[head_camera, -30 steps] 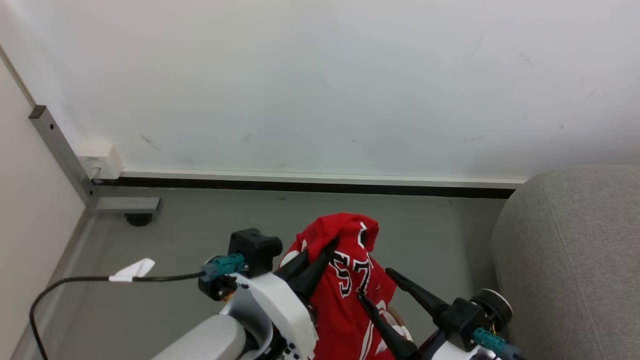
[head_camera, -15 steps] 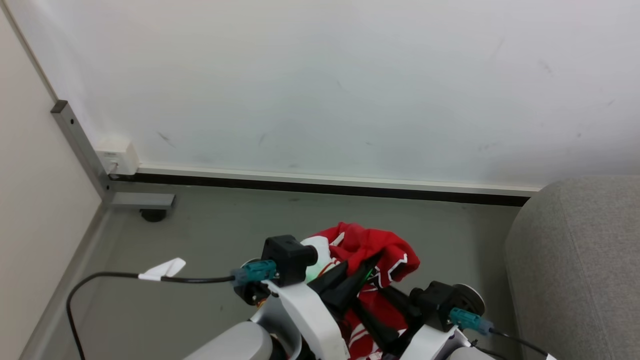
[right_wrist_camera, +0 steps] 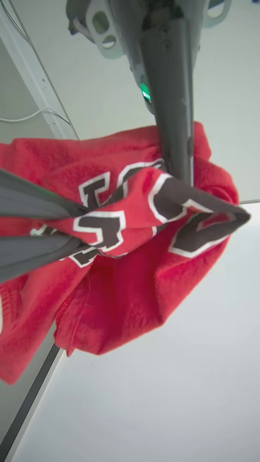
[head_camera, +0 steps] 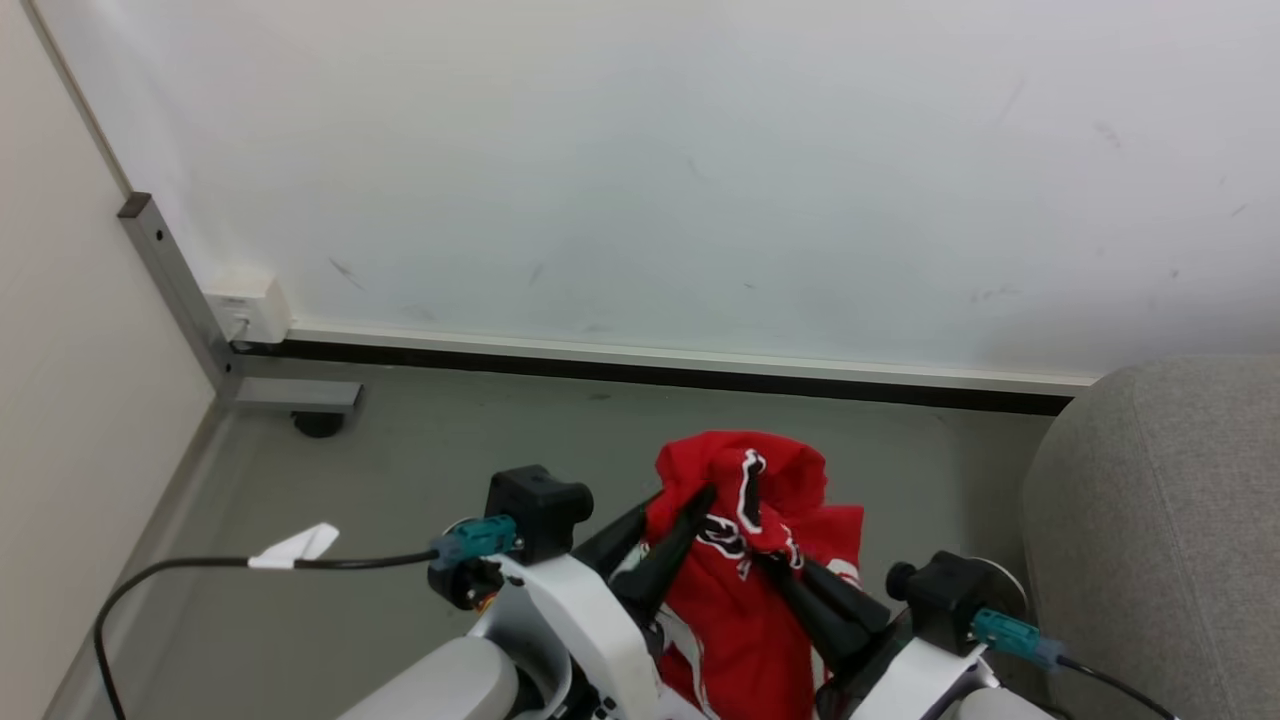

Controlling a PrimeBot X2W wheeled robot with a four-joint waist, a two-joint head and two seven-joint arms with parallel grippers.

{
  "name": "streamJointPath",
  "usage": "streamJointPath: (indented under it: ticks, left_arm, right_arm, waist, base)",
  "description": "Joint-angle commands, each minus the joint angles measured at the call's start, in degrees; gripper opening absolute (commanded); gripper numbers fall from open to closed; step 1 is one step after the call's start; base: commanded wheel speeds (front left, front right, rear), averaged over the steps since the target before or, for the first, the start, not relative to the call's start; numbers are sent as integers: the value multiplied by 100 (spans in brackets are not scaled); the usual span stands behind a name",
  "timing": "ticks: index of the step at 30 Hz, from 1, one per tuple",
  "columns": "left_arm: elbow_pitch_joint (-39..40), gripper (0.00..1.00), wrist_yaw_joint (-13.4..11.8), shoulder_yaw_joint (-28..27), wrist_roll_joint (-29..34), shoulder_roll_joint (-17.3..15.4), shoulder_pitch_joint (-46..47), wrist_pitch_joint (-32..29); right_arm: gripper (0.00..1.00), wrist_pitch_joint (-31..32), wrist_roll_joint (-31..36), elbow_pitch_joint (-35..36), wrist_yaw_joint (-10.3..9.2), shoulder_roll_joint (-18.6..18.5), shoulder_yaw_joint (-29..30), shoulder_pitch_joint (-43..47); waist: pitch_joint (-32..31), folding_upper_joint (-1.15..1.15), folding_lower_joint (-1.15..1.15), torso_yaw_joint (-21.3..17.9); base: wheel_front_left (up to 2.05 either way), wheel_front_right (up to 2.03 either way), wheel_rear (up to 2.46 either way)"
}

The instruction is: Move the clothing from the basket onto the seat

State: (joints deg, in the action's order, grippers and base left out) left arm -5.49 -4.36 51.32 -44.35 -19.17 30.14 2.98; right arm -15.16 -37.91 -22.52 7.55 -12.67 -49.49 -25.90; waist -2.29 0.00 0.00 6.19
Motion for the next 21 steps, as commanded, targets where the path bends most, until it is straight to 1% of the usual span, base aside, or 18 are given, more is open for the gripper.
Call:
streamJointPath:
  ticks: [1, 10, 15, 21]
  left_arm:
    - [-53, 100, 3, -5, 8, -40, -63, 58]
    - [-503, 100, 118, 48, 144, -9, -184, 465]
    - [-691, 100, 185, 78, 212, -48, -300, 763]
    - [-901, 100, 282, 119, 250, -89, -417, 931]
  right_arm:
    - [0, 1, 70, 64, -12, -46, 85, 81]
    - [0, 0, 307, 532, -12, -284, 796, 465]
    - [0, 0, 442, 670, -12, -416, 1048, 522]
    - [0, 1, 505, 806, -12, -509, 1261, 595]
  waist:
    - [-3, 0, 0, -3]
    - [36, 0, 0, -86]
    - [68, 0, 0, -196]
    - [103, 0, 0, -355]
  base:
    - [0, 0, 0]
    - [0, 0, 0]
    - [0, 0, 0]
    - [0, 0, 0]
